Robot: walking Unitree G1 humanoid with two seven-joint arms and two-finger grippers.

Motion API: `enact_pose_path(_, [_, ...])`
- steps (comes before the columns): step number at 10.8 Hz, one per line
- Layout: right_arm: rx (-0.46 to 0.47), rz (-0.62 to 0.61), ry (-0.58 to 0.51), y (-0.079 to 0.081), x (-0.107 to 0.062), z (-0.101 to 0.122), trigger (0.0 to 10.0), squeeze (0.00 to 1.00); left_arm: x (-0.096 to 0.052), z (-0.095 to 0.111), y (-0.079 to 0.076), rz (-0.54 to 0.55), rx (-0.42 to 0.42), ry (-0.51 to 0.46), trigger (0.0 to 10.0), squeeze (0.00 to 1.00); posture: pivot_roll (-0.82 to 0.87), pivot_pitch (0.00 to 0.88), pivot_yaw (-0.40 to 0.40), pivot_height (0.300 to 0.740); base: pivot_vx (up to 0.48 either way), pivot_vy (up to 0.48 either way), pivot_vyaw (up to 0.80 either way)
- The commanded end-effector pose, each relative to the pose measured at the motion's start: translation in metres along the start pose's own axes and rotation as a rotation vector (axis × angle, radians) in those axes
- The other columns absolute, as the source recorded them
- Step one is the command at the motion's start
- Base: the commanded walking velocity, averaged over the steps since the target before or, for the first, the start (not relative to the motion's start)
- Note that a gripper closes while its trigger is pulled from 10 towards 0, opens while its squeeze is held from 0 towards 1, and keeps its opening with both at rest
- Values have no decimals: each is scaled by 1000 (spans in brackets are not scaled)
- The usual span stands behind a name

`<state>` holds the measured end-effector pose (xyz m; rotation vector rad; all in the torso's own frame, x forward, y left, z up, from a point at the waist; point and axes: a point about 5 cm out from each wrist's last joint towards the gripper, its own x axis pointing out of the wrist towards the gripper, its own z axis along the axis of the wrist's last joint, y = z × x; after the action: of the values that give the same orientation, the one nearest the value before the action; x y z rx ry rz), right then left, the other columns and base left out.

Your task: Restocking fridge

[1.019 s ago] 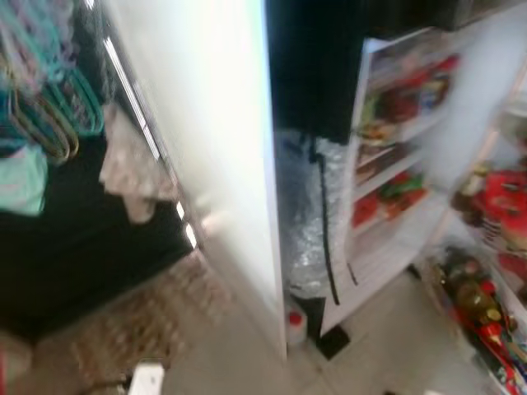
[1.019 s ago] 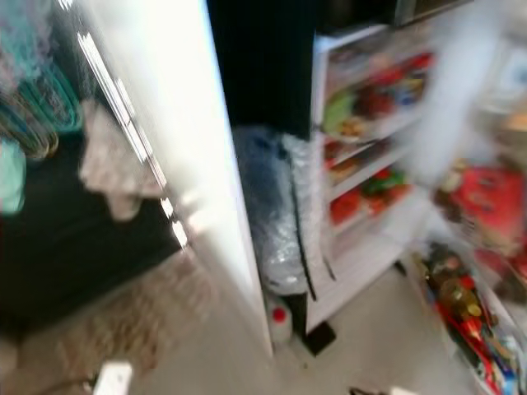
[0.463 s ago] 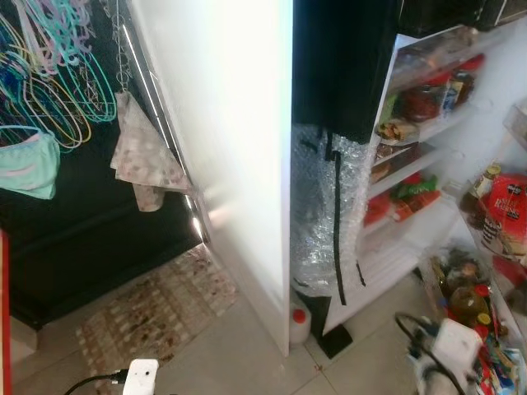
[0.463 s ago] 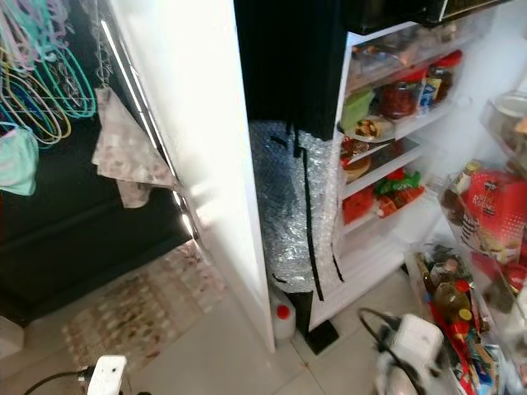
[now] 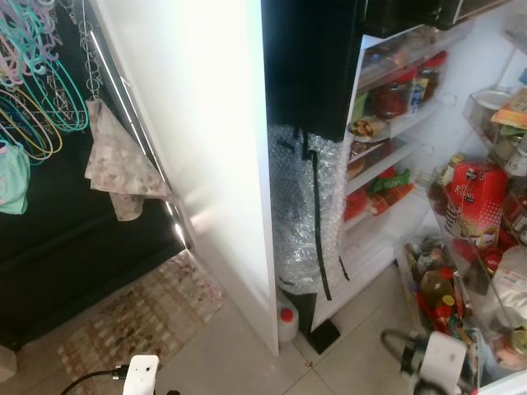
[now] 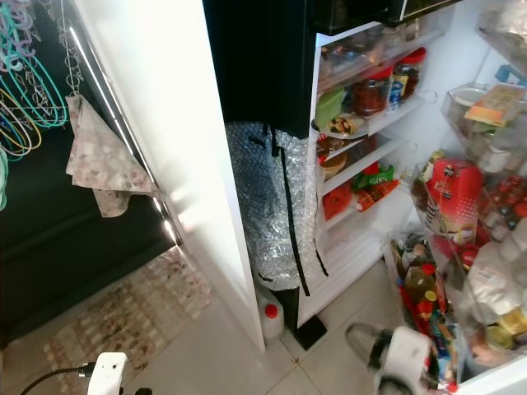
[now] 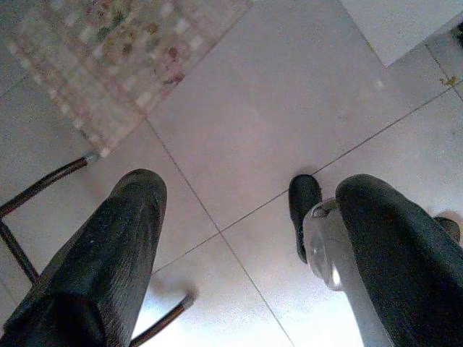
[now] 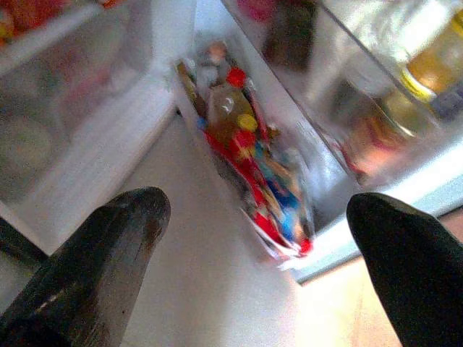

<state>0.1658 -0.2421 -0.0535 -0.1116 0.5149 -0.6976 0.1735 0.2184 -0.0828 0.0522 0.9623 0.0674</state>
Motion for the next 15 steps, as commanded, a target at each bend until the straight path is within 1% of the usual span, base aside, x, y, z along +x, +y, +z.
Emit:
enact_pose_path(1, [11,-90,4,-11,-4,-6,10000,0,-1,-5,4,14,10,16,10000,0,-73,0,82,740,0,0,0])
enact_pose_path(2, [27,-177,58,-27,-10,-18,10000,0,-1,-5,4,15,9,16,10000,0,-75,0,83,740,0,0,0])
enact_pose_path(3, [30,-206,63,-35,-11,-21,10000,0,-1,-5,4,14,10,15,10000,0,-78,0,82,740,0,0,0])
enact_pose_path(4, [29,-271,39,-45,-10,-19,10000,0,-1,-4,5,14,11,13,10000,0,-80,0,80,740,0,0,0])
enact_pose_path(5, [9,-372,29,-59,-12,-17,10000,0,-1,-3,4,15,10,9,10000,0,-82,0,78,740,0,0,0])
enact_pose_path(7, [7,-445,41,-70,-12,-18,10000,0,-1,-3,3,14,11,6,10000,0,-80,0,78,740,0,0,0])
enact_pose_path(9, [-1,-479,31,-75,-9,-14,10000,0,-1,-3,3,18,9,5,10000,0,-80,0,78,740,0,0,0])
enact_pose_path(14, [25,-498,-24,-71,-1,5,10000,0,-1,-4,4,21,9,2,10000,0,-76,0,81,740,0,0,0])
enact_pose_path(15, [24,-480,-42,-69,0,9,10000,0,-2,-5,5,22,9,1,10000,0,-77,0,81,740,0,0,0])
